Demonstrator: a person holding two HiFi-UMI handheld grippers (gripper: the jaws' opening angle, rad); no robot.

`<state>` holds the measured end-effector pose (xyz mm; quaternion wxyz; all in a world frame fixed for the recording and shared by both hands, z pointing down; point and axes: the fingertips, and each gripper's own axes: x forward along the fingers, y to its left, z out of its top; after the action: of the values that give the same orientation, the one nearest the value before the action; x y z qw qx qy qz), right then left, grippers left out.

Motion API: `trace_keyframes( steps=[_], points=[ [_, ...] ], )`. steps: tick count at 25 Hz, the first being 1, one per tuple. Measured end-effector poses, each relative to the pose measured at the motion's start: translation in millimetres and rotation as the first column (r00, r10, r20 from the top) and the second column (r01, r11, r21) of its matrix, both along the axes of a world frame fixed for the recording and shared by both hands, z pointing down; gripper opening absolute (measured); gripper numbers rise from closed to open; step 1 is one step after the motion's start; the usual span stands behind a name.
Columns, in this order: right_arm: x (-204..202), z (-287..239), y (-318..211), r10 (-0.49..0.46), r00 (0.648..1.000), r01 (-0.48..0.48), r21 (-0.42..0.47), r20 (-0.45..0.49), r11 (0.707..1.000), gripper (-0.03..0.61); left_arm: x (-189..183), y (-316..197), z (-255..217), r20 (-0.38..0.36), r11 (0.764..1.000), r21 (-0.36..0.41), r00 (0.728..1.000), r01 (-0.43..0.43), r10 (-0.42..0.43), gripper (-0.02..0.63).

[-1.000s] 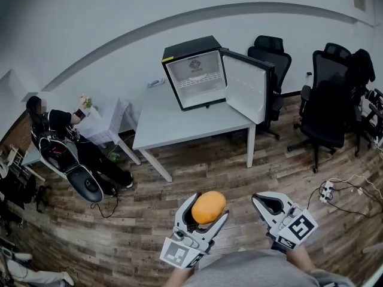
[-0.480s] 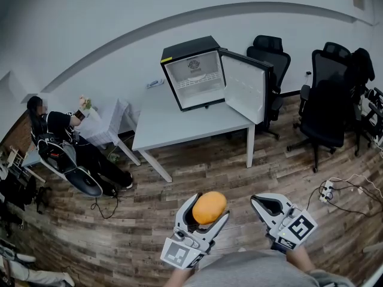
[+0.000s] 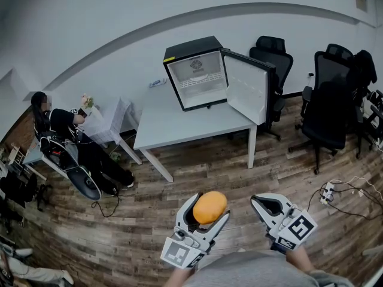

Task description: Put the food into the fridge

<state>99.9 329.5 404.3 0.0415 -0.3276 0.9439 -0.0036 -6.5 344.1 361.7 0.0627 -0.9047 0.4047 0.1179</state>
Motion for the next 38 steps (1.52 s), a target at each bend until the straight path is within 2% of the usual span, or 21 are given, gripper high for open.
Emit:
trace_keyframes(
  steps=[18, 29, 38],
  points=[
    [7.0, 7.8, -8.7, -0.008, 1.0, 0.008, -0.025, -0.002, 1.0, 0.014, 2.6, -8.7, 4.9, -0.007, 1.0, -0.023, 1.0, 0.012, -0.013, 0.365],
    [-7.0, 10.0, -55.4, -0.029, 0.999, 0.029, -0.029, -0.031, 0.999, 0.014, -7.3, -64.7, 0.8, -0.03, 1.0, -0.009, 0.999, -0.011, 0.011, 0.365],
    [-19.8, 7.0, -127.7, -0.012, 0.999, 0.011, -0.035, -0.04, 0.999, 0.014, -18.7, -139.5, 0.0, -0.025, 1.0, -0.014, 0.999, -0.026, 0.026, 0.364]
  ],
)
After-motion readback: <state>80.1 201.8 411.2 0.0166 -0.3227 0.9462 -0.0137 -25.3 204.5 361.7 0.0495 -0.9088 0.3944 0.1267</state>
